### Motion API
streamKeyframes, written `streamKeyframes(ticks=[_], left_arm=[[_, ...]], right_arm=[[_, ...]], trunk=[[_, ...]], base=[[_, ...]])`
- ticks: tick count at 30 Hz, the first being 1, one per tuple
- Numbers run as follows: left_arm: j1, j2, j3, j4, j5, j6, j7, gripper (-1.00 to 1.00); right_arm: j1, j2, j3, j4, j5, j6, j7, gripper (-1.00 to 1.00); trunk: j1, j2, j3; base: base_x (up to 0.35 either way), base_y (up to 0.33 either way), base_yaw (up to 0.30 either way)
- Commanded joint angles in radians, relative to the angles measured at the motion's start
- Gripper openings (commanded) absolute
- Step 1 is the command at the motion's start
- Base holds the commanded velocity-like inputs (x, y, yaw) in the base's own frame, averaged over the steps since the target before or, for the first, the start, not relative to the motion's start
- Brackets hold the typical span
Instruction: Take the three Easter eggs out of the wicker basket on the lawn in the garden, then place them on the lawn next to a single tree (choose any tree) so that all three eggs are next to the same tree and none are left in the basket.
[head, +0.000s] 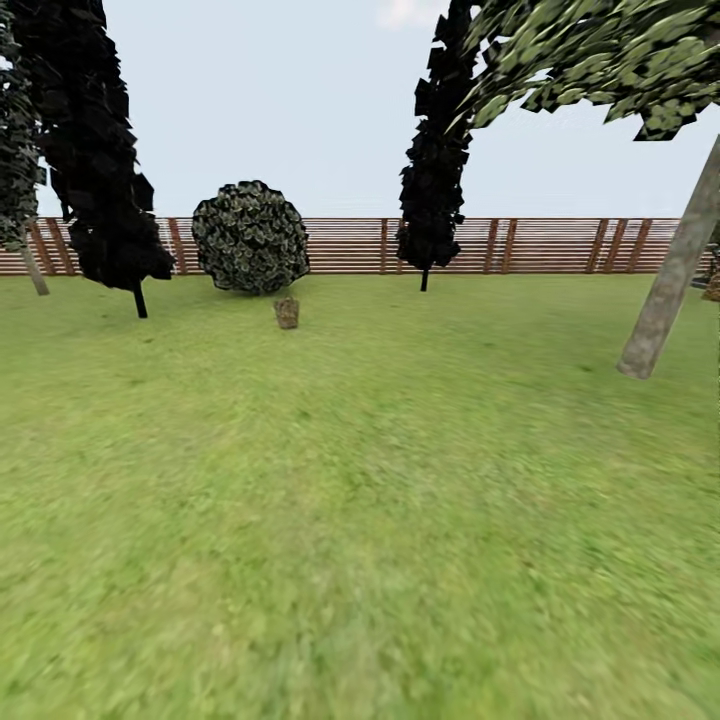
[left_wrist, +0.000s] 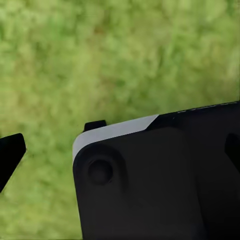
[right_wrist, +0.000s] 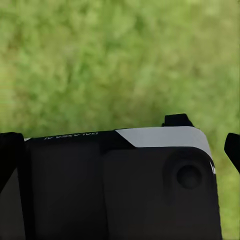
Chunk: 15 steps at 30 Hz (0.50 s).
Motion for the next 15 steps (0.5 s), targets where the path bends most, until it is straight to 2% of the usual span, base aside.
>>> streamKeyframes(ticks=[1,15], left_arm=[[-0.001,0.0,-0.004,0.001,-0.001,-0.003,0.001,1.0],[-0.001,0.0,-0.004,0.001,-0.001,-0.003,0.003,1.0]], right_arm=[[0.0,0.001,-0.006,-0.003,0.0,0.006,0.001,1.0],[0.0,0.002,-0.006,-0.003,-0.002,0.003,0.002,1.0]], trunk=[[0.001,-0.001,-0.001],[0.001,-0.001,-0.001]], base=[[0.268,0.22,-0.046],[0.278,0.205,-0.01]])
